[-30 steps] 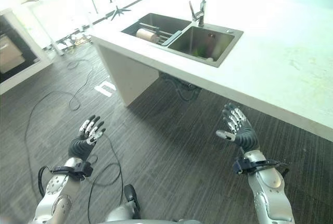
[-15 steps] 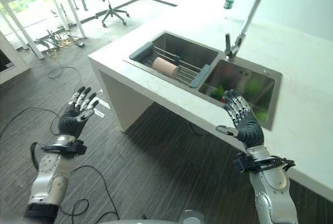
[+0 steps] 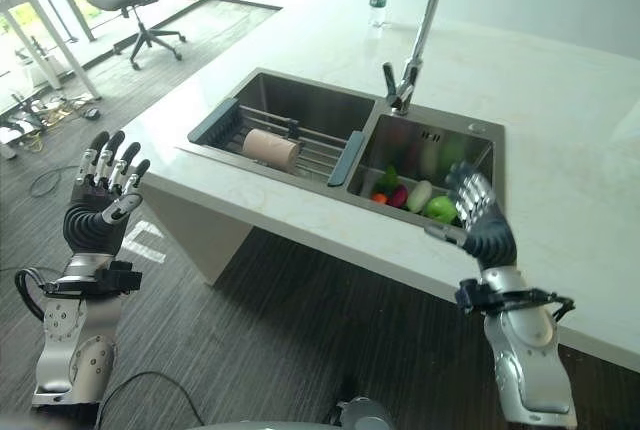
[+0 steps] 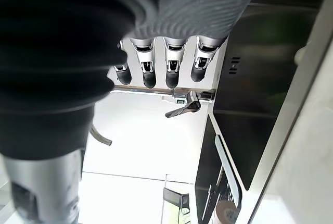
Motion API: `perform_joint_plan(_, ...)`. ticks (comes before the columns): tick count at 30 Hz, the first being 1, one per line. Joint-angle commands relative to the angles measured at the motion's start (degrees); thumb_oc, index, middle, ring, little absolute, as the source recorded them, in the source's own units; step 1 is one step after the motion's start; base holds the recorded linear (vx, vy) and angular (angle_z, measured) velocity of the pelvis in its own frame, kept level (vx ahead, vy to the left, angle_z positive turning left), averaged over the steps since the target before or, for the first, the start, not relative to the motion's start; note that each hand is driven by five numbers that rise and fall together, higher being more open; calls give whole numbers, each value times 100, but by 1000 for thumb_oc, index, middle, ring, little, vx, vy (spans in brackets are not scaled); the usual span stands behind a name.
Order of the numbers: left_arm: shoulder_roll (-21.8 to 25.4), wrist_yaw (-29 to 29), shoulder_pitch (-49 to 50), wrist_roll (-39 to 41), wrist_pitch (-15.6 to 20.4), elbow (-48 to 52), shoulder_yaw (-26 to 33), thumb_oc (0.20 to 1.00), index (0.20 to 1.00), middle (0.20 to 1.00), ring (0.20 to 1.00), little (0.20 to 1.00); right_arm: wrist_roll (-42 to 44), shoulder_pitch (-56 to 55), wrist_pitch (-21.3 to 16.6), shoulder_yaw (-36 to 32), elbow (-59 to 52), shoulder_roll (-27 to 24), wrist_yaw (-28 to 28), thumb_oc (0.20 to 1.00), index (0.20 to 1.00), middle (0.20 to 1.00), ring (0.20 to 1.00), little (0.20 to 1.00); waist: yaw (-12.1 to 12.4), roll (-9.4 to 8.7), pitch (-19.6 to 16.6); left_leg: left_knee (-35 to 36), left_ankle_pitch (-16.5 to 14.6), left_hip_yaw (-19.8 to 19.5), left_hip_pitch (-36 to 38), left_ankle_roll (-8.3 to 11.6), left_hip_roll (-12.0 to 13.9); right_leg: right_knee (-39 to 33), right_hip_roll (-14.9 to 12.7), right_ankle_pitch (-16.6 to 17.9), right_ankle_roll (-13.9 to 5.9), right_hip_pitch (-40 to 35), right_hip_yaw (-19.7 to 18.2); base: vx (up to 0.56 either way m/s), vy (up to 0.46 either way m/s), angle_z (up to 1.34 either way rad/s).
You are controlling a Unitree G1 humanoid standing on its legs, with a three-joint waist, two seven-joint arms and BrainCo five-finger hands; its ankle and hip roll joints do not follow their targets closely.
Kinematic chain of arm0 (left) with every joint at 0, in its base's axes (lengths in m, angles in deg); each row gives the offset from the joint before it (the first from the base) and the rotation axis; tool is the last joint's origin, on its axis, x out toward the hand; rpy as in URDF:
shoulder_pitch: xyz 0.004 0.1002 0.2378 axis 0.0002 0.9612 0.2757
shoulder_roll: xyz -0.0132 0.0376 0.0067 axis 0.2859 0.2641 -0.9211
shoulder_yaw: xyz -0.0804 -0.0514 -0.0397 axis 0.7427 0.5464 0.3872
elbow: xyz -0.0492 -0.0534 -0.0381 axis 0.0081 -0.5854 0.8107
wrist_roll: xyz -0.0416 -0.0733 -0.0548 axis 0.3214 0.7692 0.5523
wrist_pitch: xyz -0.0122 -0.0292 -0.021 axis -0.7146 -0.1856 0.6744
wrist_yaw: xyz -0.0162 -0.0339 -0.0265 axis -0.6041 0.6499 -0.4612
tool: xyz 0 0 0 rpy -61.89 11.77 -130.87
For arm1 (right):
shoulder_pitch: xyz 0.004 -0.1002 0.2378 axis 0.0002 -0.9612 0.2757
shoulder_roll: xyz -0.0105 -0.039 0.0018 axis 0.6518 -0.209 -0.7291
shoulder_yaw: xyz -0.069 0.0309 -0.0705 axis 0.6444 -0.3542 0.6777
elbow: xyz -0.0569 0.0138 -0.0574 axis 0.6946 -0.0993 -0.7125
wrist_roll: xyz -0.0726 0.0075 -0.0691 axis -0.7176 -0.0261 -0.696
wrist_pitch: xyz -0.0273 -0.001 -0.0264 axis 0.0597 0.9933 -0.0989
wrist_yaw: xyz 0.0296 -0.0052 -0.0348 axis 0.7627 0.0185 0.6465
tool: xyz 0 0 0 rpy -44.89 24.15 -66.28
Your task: Place the dishes in the dishwasher.
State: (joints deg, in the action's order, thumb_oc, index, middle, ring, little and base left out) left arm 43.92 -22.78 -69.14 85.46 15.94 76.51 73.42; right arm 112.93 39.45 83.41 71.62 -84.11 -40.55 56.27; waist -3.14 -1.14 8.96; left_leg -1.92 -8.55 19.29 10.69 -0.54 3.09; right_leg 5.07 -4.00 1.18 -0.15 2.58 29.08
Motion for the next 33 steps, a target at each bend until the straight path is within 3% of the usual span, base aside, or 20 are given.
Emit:
perform_joint_plan(1,356,33,-124,28,417,252,31,1000,1000,1000,1000,1000,118,371,-421,-146,-297,14,-328,1000,1000,1000,1000,1000,43,17,-239,692,629,10,-230,243,-11,-158,-205,-183,-684,-803,-176,48,-205,-7)
perform_joint_plan(7,341,143,-136,292,426,211,64,1000,1000,1000,1000,1000,101,239,-506,-219,-264,47,-420,1000,1000,1000,1000,1000,-131,119,-255,561,600,232,27,312,-46,-379,43,-535,-457,-959,-460,63,-207,-19)
perform_joint_plan(9,301,197,-151,351,392,270,28,1000,1000,1000,1000,1000,77,219,-490,-273,-294,-28,-466,1000,1000,1000,1000,1000,-162,61,-157,-571,915,306,-334,613,166,-504,63,-570,-282,-1074,-509,36,-248,-16)
perform_joint_plan(10,254,189,-161,377,382,332,-6,1000,1000,1000,1000,1000,67,276,-460,-297,-289,-115,-505,1000,1000,1000,1000,1000,-146,20,-58,-1354,1277,172,-748,887,348,-585,44,-561,-191,-1162,-596,19,-140,-11)
perform_joint_plan(11,192,191,-148,405,383,399,-14,1000,1000,1000,1000,1000,42,401,-451,-286,-207,-177,-500,1000,1000,1000,1000,1000,-130,-15,14,-1801,1308,17,-1078,918,437,-649,-26,-524,-140,-1194,-746,45,-32,-9)
perform_joint_plan(13,143,237,-44,450,479,413,21,1000,1000,1000,1000,1000,29,513,-443,-230,-145,-200,-464,1000,1000,1000,1000,1000,-124,1,43,-1481,1087,-2,-1065,829,549,-802,-58,-486,-199,-1287,-1003,124,113,-44)
perform_joint_plan(15,135,265,108,563,572,483,104,1000,1000,1000,1000,1000,6,488,-436,-200,-201,-166,-365,1000,1000,1000,1000,1000,-125,45,-30,-587,1087,-10,-802,747,687,-994,-116,-392,-309,-1285,-1215,217,264,-119)
perform_joint_plan(16,162,315,248,723,641,516,196,1000,1000,1000,1000,1000,6,347,-513,-229,-259,-160,-246,1000,1000,1000,1000,1000,-153,121,-114,266,1275,-108,-578,824,856,-1007,-162,-442,-409,-1268,-1324,223,282,-118)
perform_joint_plan(17,164,327,271,752,655,519,211,1000,1000,1000,1000,1000,11,319,-526,-239,-274,-160,-227,1000,1000,1000,1000,1000,-153,137,-131,429,1359,-127,-557,841,894,-1007,-166,-429,-418,-1248,-1347,315,391,-58)
perform_joint_plan(18,152,429,351,900,699,514,292,1000,1000,1000,1000,1000,63,187,-572,-329,-334,-179,-141,1000,1000,1000,1000,1000,-155,198,-176,692,1727,-416,-687,1063,1251,-1007,-204,-494,-463,-1265,-1494,253,295,-56)
perform_joint_plan(20,100,550,423,957,812,488,296,1000,1000,1000,1000,1000,99,228,-555,-401,-321,-248,-93,1000,1000,1000,1000,1000,-153,249,-196,692,1996,-709,-926,1211,1522,-1007,-253,-559,-470,-1296,-1563,330,383,-60)
perform_joint_plan(23,112,572,443,928,1001,497,273,1000,1000,1000,1000,1000,266,419,-424,-417,-317,-437,-22,1000,1000,1000,1000,1000,-113,292,-221,692,1658,-757,-857,1174,1555,-980,-512,-590,-602,-1398,-1546,335,477,-61)
perform_joint_plan(24,134,611,383,956,1003,482,277,1000,1000,1000,1000,1000,265,411,-400,-430,-350,-411,-40,1000,1000,1000,1000,1000,-165,289,-247,692,1543,-519,-772,1136,1539,-941,-635,-557,-706,-1427,-1453,371,676,-70)
perform_joint_plan(25,168,598,233,964,936,443,253,1000,1000,1000,1000,1000,294,296,-375,-490,-435,-346,-73,1000,1000,1000,1000,1000,-209,257,-286,692,1363,-398,-681,1045,1351,-816,-808,-524,-882,-1438,-1372,265,518,-60)
perform_joint_plan(27,220,586,121,960,863,448,231,1000,1000,1000,1000,1000,393,179,-346,-553,-525,-301,-66,1000,1000,1000,1000,1000,-235,223,-300,692,1243,-499,-651,967,1188,-592,-905,-474,-987,-1365,-1385,280,475,-14)
perform_joint_plan(28,274,686,-56,881,777,400,232,1000,1000,1000,1000,1000,342,-5,-367,-648,-577,-117,-2,1000,1000,1000,1000,1000,-301,135,-297,692,1075,-543,-576,786,887,118,-1177,-67,-1150,-1070,-1449,378,583,4)
perform_joint_plan(29,289,665,-121,826,692,430,224,1000,1000,1000,1000,1000,285,-71,-346,-673,-599,-7,48,1000,1000,1000,1000,1000,-304,96,-289,692,1012,-654,-569,670,741,544,-1283,184,-1182,-843,-1527,373,567,-3)
perform_joint_plan(31,327,658,-170,755,581,435,222,1000,1000,1000,1000,1000,178,-107,-294,-647,-589,122,118,1000,1000,1000,1000,1000,-234,68,-286,692,884,-723,-549,471,562,1162,-1343,299,-1184,-580,-1517,278,363,25)
perform_joint_plan(33,358,610,-147,646,562,478,230,1000,1000,1000,1000,1000,119,-52,-240,-606,-573,171,147,1000,1000,1000,1000,1000,-146,29,-289,692,837,-673,-541,429,502,1168,-1356,341,-1199,-535,-1345,187,158,-13)
